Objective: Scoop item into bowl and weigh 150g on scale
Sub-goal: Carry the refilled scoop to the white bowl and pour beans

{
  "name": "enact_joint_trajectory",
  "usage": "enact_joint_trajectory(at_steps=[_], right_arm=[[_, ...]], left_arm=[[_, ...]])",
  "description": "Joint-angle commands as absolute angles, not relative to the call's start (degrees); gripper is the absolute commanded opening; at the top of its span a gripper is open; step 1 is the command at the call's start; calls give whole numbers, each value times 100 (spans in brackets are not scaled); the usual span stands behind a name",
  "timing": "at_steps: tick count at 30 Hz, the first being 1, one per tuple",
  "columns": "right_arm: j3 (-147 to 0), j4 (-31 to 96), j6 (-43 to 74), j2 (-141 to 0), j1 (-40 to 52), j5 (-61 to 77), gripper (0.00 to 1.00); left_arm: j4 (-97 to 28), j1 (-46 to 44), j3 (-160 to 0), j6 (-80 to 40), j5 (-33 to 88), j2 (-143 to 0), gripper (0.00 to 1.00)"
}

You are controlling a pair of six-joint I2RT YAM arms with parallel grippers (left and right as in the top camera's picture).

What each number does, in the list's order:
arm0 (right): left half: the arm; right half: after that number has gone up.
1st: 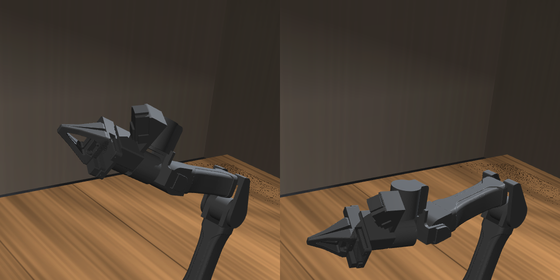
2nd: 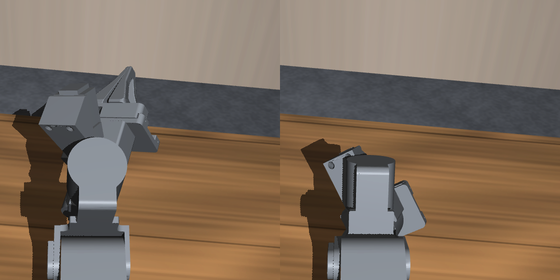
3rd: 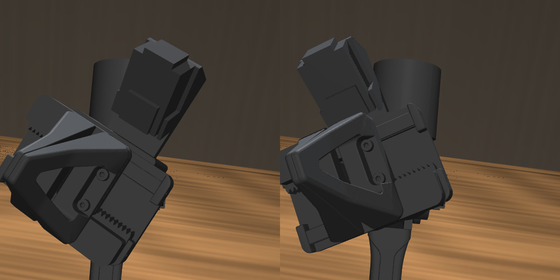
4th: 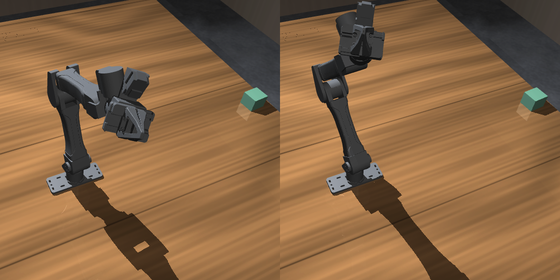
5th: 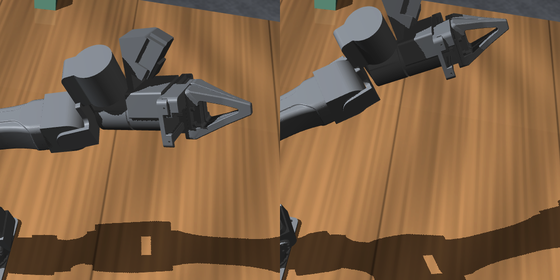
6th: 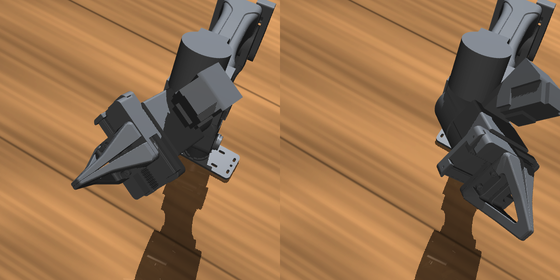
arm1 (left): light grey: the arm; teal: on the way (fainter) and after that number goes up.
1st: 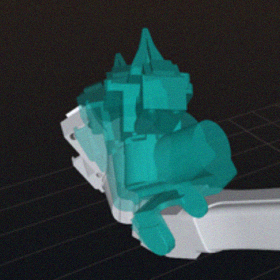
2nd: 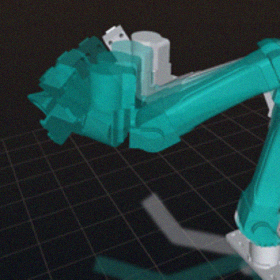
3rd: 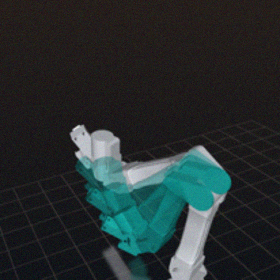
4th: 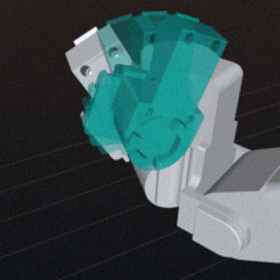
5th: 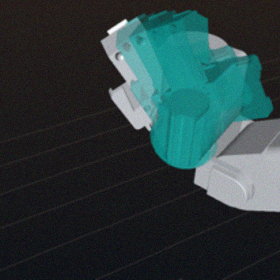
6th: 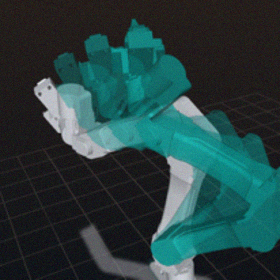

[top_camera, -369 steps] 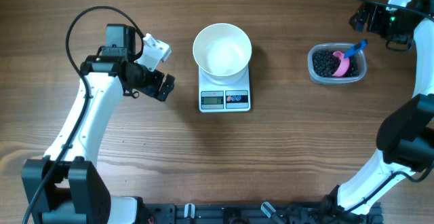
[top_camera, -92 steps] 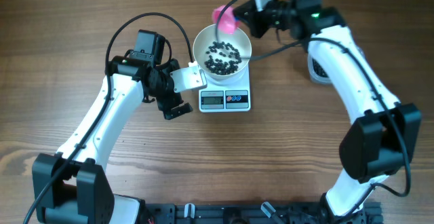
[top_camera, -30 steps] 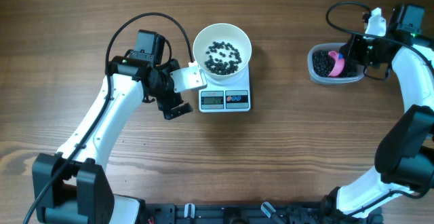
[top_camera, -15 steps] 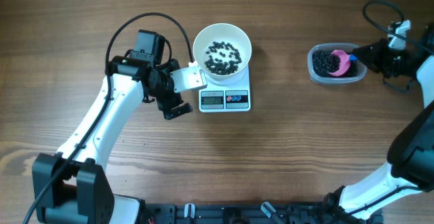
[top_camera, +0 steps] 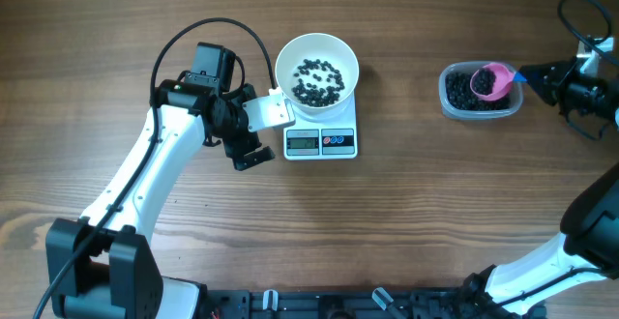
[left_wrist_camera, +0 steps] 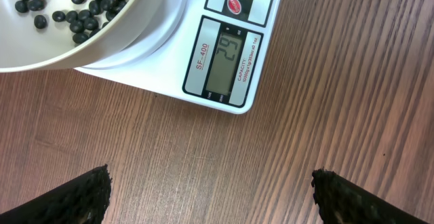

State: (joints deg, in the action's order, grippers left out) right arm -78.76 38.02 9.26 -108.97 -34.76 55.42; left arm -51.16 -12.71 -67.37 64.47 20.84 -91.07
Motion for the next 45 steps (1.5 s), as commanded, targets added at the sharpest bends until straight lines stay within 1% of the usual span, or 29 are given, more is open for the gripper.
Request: enact_joint_trajectory(at_steps=[1,6,10,14,18,24,27,29,31,36,39,42,45], right_arm=[[-7830,3730,1074,-10967,-3489,6176,4],[-7830,3708,1221,-10967,-3326,6484,5],[-7830,3629,1273,-10967,-3000,6486,4],[-7830,3282,1570,-10967,-2582,6486,4],[-7830,2676,2119,-10967,-1981,6576,4],[-7830,1387,3024,-10969,-858,6611,4],[-7830,725,3164,-10967,-294,6606,4],[-7830,370,3044,-10967,21,6571,4],[-7830,143,2606,-10969,322,6377,4],[-7830,106,1424,-10967,718,5736,4],[-7830,110,388,-10969,829,5581,4],[-7832,86,-207,-10960,1041,5328,4],[-7841,91,-408,-10886,1177,5037,4]], left_arm=[[-5111,-1302,-6788,6558,2156,-9087,100],[-5111,-1302,-6788,6558,2156,-9087,100],[-5111,-1302,-6788,6558,2156,-9087,100],[-5111,-1302,-6788,6558,2156,-9087,100],[-5111,-1302,-6788,6558,2156,-9087,100],[-5111,-1302,-6788,6558,2156,-9087,100],[-5113,-1302,-6788,6558,2158,-9087,100],[-5111,-1302,-6788,6558,2156,-9087,100],[-5111,-1302,-6788,6558,2156,-9087,100],[-5113,-1302,-6788,6558,2156,-9087,100],[-5111,-1302,-6788,6558,2156,-9087,100],[-5111,-1302,-6788,6558,2156,-9087,100],[-5111,-1302,-6788,6558,2156,-9087,100]])
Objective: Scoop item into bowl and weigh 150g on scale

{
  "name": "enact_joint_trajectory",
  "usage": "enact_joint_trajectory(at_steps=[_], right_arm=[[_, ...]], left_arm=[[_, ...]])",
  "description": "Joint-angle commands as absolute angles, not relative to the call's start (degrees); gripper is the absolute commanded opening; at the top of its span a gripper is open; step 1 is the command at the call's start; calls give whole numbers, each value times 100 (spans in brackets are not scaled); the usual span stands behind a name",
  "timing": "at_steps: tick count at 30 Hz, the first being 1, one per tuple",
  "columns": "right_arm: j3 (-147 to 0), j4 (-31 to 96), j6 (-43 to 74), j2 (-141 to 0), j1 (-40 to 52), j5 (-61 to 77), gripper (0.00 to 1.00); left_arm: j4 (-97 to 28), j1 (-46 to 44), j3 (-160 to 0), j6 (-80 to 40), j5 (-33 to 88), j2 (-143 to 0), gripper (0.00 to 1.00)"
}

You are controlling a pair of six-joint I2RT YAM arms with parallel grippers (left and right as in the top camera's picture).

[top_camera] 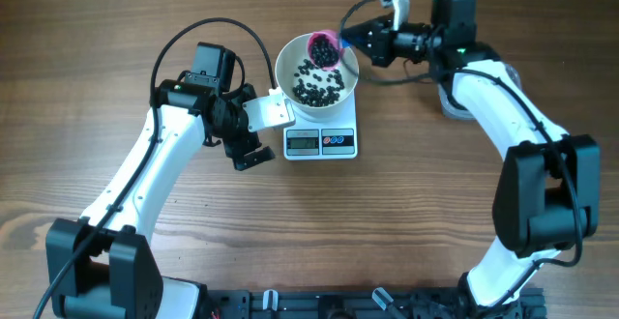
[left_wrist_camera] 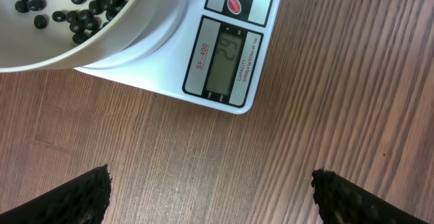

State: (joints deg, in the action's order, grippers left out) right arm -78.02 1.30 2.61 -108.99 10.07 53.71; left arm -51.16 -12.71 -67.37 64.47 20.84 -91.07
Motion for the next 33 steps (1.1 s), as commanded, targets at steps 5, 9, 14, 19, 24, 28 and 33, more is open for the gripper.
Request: enact_joint_trajectory(at_steps=[5,9,14,19,24,28,33], right_arm=[[-7841,261,-843,-10427,1295,4482,4],[-7841,738,-1457,-10014,1431,3870,4],[-7841,1125,-2357,-9874,1789,2908,4],[-7841,1151,-3319,-9876,2010,2825,4],[-7841,1157,-4244,-9878,2108,2808,4],[-7841,1146,-4372,-9878,2117,2810,4],[-7841,1149,-4348,-9878,2117,2834,4]], left_arm=[[-5111,-1302,-6788,6558,2156,-9087,100],[-5111,-1302,-6788,6558,2156,-9087,100],[-5111,-1302,-6788,6558,2158,-9087,100],[-5111,-1302,-6788,6558,2156,-9087,100],[-5111,-1302,-6788,6558,2156,-9087,100],[-5111,-1302,-6788,6558,2156,-9087,100],[-5111,-1302,-6788,6558,2158,-9087,100]])
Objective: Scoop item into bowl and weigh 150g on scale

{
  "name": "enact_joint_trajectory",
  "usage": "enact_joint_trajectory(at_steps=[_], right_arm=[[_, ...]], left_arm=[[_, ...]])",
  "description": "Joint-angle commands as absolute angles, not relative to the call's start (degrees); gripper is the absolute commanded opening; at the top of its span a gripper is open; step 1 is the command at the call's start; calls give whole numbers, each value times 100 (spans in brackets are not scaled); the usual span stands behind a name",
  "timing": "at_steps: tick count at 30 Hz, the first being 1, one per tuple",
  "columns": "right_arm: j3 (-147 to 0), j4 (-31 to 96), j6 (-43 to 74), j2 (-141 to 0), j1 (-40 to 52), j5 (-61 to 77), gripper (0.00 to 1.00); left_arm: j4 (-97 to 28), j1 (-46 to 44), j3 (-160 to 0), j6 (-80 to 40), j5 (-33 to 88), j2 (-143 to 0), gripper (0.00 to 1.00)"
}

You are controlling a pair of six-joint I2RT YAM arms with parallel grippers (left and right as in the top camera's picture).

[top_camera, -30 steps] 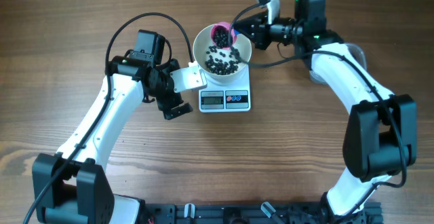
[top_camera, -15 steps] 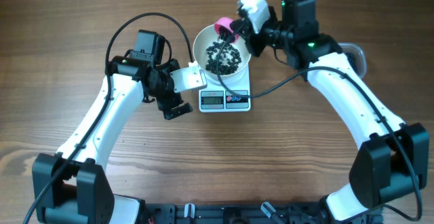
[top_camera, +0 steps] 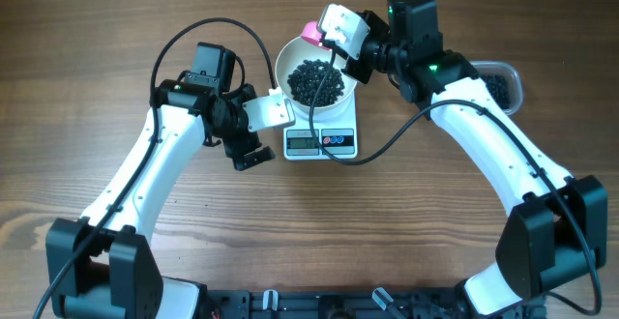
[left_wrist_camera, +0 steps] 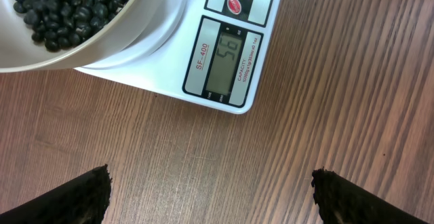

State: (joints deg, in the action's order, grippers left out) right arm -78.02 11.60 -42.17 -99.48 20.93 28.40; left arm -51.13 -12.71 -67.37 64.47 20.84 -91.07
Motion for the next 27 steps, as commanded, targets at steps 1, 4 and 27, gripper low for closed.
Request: enact_joint_trajectory(at_steps=[1,4,27], right_arm=[[-7841,1151,-4340,-9878,2115,2834,4],[-7841,1168,-4300,-9878,2115,3046,4],[-7841,3247,714,-9808,-609,4259,4]], left_arm=[[-5111,-1302,-6788,6558,2156,-9087,100],[-5111,-1302,-6788,6558,2156,-9087,100],[-5111,-1302,-6788,6558,2156,-9087,100]])
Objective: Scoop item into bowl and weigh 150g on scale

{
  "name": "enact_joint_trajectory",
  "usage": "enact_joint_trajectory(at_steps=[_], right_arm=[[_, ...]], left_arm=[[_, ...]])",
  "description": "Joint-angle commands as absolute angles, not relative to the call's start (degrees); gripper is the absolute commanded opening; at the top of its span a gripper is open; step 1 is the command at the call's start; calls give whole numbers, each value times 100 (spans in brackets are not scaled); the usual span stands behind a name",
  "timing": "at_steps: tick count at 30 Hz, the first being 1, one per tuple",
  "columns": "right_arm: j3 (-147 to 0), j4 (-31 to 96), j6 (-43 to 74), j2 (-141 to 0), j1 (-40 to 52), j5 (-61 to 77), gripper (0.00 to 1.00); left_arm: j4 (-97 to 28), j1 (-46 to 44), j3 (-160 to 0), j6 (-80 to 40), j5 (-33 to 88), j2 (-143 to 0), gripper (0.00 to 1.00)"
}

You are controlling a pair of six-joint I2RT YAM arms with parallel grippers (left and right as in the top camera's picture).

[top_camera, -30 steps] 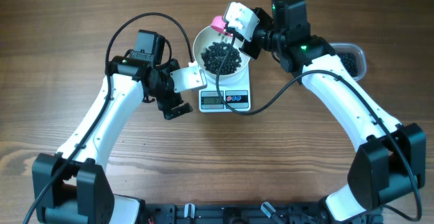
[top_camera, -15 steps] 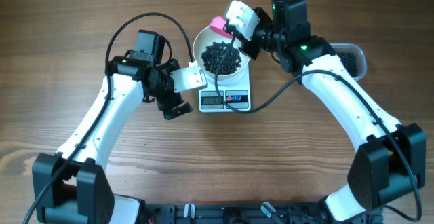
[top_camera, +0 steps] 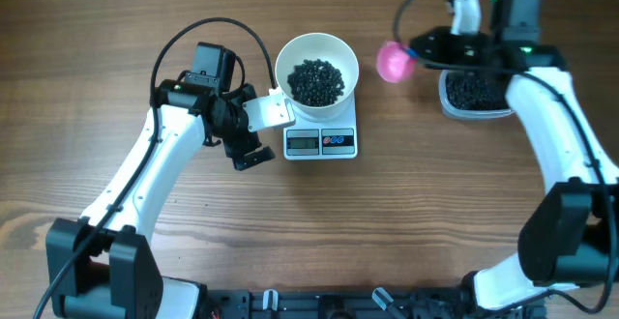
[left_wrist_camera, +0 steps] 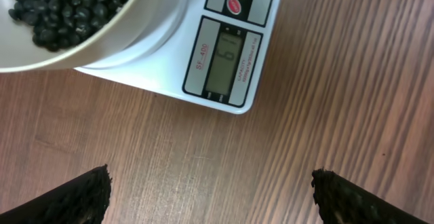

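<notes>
A white bowl point(top_camera: 316, 50) holding a heap of black beans point(top_camera: 315, 80) stands on the white scale point(top_camera: 321, 143). In the left wrist view the bowl point(left_wrist_camera: 135, 30) is at the top left and the scale's display point(left_wrist_camera: 227, 60) is too blurred to read. My left gripper point(left_wrist_camera: 210, 197) is open over bare wood just left of the scale, and in the overhead view it point(top_camera: 249, 154) holds nothing. My right gripper point(top_camera: 426, 48) is shut on the pink scoop point(top_camera: 393, 62), which hangs between the bowl and the bean container point(top_camera: 475, 93).
The clear container of black beans sits at the right, under my right arm point(top_camera: 542, 106). A black cable point(top_camera: 218, 29) loops over the left arm. The table's near edge carries the arm mounts point(top_camera: 319, 304).
My right gripper with the pink scoop has moved from the bowl's far rim to the right, now between bowl and container. The scale read 56 then; its display is blurred now. The left arm stayed put.
The scoop was in the bean container at the right, the bowl held few beans and the scale read 29. Then the scoop was at the bowl's rim. Then the bowl held a fuller heap and the scale read 56. Now the scoop is back toward the container.
</notes>
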State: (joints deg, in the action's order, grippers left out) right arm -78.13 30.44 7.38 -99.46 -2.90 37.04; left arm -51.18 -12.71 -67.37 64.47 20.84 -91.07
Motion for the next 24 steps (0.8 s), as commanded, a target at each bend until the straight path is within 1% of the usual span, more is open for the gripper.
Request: enact_joint_trajectory(at_steps=[1,5,8,12,14,19,24], right_arm=[[-7841,3341,613,-9762,-810,4449,4],[-7841,3557,552,-9496,-1391,4510,4],[-7843,3758,189,-9347,-1653,4414,4],[-7843,4145,-95,-9310,-1905,3542,4],[-7841,4333,-204,-9317,-1933,2635,4],[-7828,4353,-303,-9349,-1909,926,4],[-7826,4289,-305,-9736,-1905,749,4]], left_arm=[[-5111,-1302,-6788,6558,2156,-9087,100],[-5111,-1302,-6788,6558,2156,-9087,100],[-5111,-1302,-6788,6558,2156,-9087,100],[-5111,-1302,-6788,6558,2156,-9087,100],[-5111,-1302,-6788,6558,2156,-9087,100],[-5111,-1302,-6788,6558,2156,-9087,100],[-5111,-1302,-6788,6558,2156,-9087,100]])
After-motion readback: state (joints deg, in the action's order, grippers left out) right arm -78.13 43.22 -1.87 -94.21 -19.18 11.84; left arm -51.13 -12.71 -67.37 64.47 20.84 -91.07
